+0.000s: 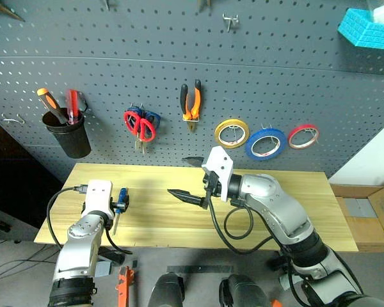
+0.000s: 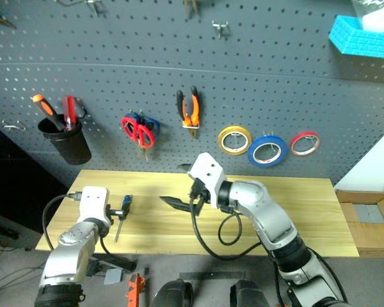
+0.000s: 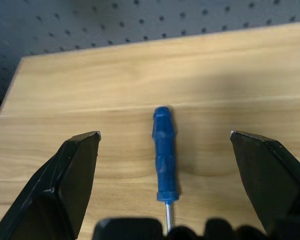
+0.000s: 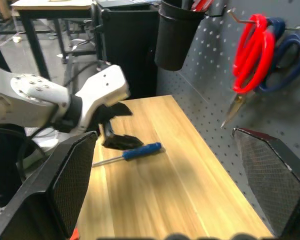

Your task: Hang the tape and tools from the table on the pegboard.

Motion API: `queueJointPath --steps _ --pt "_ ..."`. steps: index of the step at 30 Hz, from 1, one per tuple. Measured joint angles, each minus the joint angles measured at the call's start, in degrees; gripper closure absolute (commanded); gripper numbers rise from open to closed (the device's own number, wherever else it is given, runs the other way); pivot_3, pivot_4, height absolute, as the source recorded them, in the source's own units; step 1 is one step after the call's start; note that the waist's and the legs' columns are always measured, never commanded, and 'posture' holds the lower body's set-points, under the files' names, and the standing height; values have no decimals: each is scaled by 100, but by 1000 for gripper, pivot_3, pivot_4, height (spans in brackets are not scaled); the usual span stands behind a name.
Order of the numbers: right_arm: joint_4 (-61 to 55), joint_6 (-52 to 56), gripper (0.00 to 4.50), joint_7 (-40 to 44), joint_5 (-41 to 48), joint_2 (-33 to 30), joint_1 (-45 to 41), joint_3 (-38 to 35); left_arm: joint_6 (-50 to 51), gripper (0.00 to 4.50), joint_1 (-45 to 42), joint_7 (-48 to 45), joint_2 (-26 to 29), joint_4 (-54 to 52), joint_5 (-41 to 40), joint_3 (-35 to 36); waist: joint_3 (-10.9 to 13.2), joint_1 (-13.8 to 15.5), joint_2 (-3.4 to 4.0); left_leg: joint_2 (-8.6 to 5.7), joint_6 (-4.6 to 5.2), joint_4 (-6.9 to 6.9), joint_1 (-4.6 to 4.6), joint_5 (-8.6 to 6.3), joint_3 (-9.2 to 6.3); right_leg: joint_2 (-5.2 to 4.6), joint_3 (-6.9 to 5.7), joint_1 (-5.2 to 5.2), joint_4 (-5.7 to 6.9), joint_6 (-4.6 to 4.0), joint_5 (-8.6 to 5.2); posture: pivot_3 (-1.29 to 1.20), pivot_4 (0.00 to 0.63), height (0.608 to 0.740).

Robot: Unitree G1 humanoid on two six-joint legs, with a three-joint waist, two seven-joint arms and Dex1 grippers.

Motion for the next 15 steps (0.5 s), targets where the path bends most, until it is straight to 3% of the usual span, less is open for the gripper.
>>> queueJointPath --steps 6,15 --pt "-67 342 0 210 68 -256 5 88 448 37 -277 -262 48 464 -110 -74 208 -31 5 0 -2 1 -61 -1 -11 -8 -17 -61 4 0 0 150 299 740" --pt "-413 551 0 181 67 -516 287 175 292 37 -451 -745 399 1148 -117 -198 509 -48 48 1 -17 6 -101 9 -82 -22 -99 -64 -2 -1 -2 134 331 740"
